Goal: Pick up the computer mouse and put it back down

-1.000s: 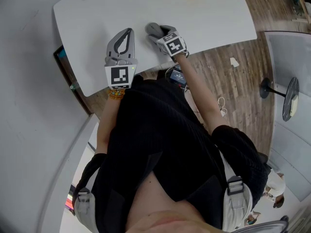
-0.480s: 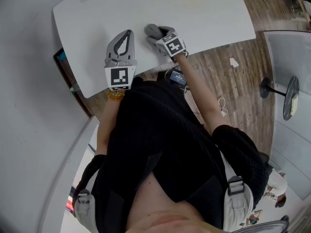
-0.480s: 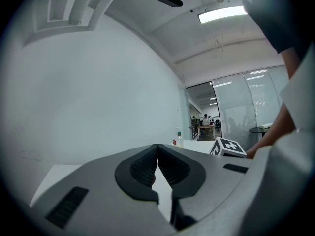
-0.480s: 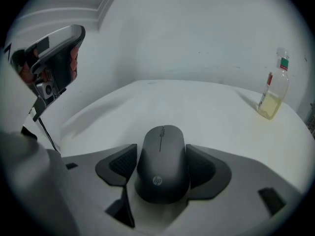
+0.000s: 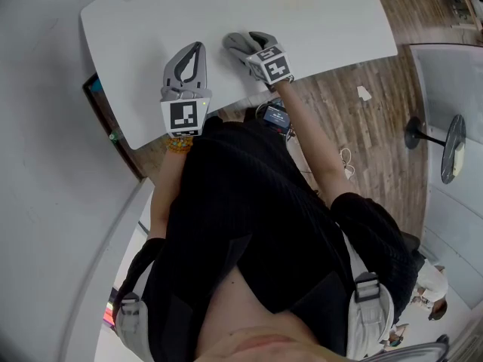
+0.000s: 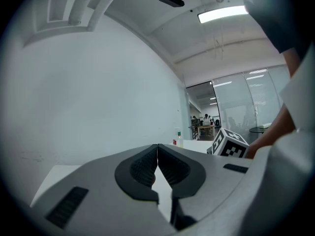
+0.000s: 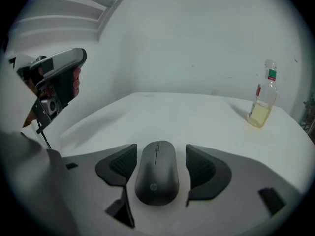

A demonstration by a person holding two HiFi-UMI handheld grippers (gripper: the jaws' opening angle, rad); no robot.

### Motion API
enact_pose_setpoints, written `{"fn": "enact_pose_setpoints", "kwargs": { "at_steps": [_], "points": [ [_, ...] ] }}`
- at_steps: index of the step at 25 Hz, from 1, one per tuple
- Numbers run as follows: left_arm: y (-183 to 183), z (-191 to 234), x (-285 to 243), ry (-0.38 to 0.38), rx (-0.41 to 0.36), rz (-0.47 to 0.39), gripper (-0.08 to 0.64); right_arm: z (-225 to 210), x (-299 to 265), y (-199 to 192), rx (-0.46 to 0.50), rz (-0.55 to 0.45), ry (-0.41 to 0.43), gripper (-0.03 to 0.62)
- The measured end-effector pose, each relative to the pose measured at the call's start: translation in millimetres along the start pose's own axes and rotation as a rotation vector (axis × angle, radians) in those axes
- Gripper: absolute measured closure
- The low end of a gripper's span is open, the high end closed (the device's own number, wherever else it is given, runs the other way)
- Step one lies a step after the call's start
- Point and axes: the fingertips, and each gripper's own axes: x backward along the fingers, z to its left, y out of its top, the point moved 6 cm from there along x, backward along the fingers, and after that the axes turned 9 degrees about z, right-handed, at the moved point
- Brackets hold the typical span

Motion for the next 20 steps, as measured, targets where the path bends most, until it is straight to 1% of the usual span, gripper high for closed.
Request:
{"fn": "enact_pose_setpoints", "kwargs": {
  "at_steps": [11, 17, 20],
  "points": [
    [1, 0, -1, -0.003, -0.007, 0.003, 0.546, 15, 34, 41, 0.020, -0.191, -0.011, 0.310],
    [0, -1, -1, -0.005, -0.007, 0.002, 0.546, 23, 61, 60, 0.024, -0.345, -0.036, 0.310],
    [0, 0, -1, -0.006, -0.003, -0.001, 0.546, 28, 74, 64, 0.020, -0.404, -0.050, 0.311]
  ]
}}
